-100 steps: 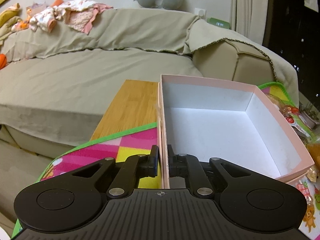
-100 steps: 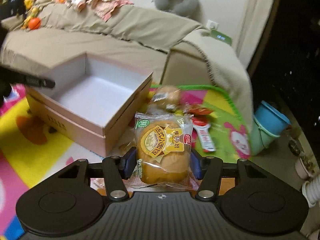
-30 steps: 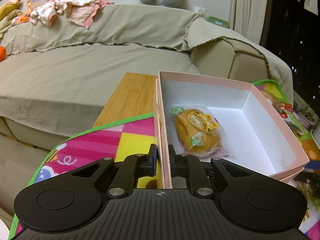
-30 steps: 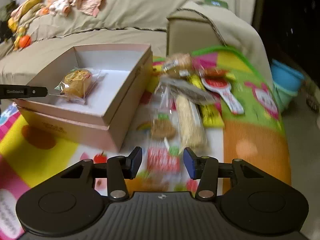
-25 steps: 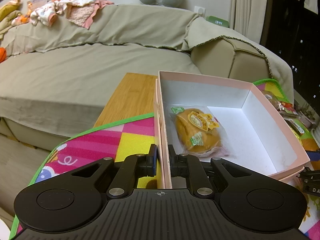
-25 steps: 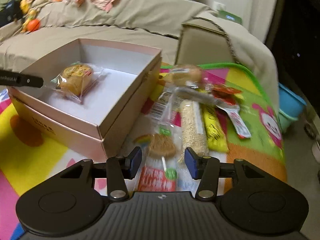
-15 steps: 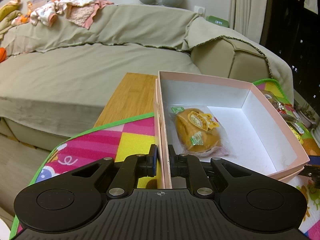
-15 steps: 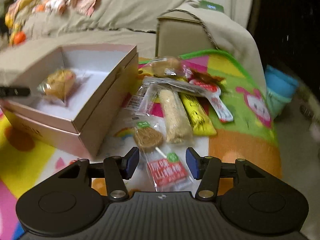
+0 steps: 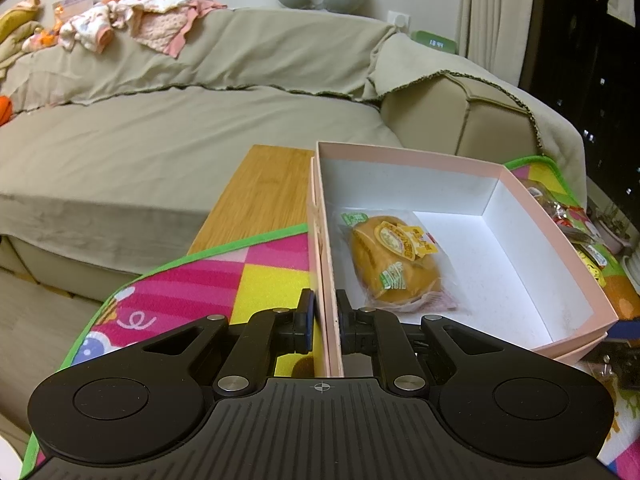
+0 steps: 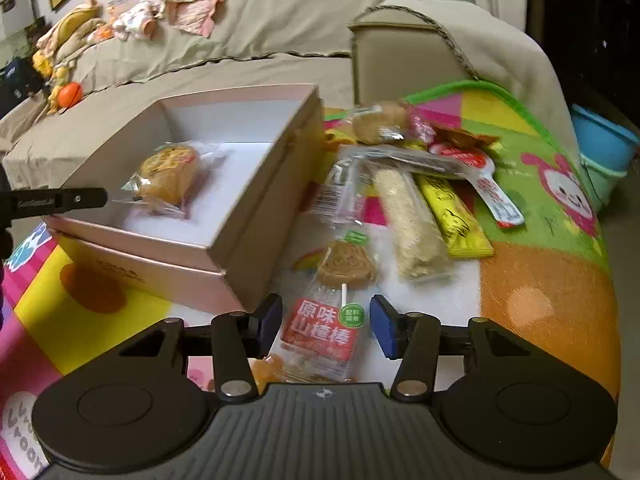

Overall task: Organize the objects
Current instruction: 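Grasp the red-labelled hawthorn lollipop pack with the right tool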

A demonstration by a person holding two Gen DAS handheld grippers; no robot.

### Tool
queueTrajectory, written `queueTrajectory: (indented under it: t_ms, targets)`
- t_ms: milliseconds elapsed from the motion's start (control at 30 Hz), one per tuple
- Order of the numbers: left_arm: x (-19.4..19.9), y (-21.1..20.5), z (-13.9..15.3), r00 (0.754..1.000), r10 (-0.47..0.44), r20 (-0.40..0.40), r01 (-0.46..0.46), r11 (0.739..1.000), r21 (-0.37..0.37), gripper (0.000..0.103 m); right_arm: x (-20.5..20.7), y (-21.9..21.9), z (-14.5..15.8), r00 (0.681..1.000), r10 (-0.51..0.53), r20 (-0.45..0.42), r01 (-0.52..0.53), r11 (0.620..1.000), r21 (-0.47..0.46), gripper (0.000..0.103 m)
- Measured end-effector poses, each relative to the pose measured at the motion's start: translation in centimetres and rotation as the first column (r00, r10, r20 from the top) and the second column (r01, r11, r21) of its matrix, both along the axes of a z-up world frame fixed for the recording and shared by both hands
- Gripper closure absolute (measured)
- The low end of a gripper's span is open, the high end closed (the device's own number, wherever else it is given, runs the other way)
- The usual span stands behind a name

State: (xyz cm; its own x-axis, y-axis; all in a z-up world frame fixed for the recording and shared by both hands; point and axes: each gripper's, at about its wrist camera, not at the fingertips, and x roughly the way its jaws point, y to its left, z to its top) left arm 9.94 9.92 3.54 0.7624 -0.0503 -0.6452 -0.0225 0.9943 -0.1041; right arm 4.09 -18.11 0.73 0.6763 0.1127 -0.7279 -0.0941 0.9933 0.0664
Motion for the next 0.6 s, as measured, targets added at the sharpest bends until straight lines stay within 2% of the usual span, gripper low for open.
queueTrajectory:
  t_ms: [100, 200, 267, 300, 333, 467, 600]
  targets:
    - [0.0, 0.0, 0.1, 1.000, -0.001, 0.000, 0.001, 1.000, 0.001, 0.091, 1.0, 0.4, -0.3, 0.999, -0.017, 0.029, 0.018, 0.999, -0.049, 0.054]
    - [0.0, 0.0, 0.0, 1.000, -0.001, -0.001, 0.001, 1.000, 0.003, 0.091, 1.8, 0.5, -0.9, 0.999, -0.018, 0.045, 0.021, 0.998, -0.060, 0.053]
    - [-0.1, 0.0, 0.0, 1.000, 0.001, 0.000, -0.001, 1.000, 0.006, 0.091, 1.8, 0.7, -0.8, 0.999, -0.017, 0.037, 0.019, 0.998, -0.065, 0.059]
    - [-0.1, 0.0, 0.0, 1.000, 0.001, 0.002, -0.001, 1.000, 0.008, 0.091, 1.6, 0.8, -0.6, 1.000, -0.011, 0.027, 0.012, 0.998, -0.060, 0.066]
    - [-0.1, -0.1, 0.1, 1.000, 0.003, 0.002, -0.003, 1.000, 0.010, 0.091, 1.3, 0.7, -0.3, 1.000, -0.003, 0.011, 0.004, 0.999, -0.050, 0.068]
    - [0.0, -0.2, 0.1, 1.000, 0.002, -0.002, -0.002, 1.000, 0.017, 0.092, -1.5, 0.6, 1.5, 1.000, -0.005, -0.017, 0.004, 0.999, -0.046, 0.069]
    - [0.0, -0.4, 0.1, 1.000, -0.001, -0.003, 0.001, 1.000, 0.027, 0.092, -5.3, 0.6, 5.5, 1.000, -0.016, 0.015, 0.017, 0.999, -0.051, 0.069]
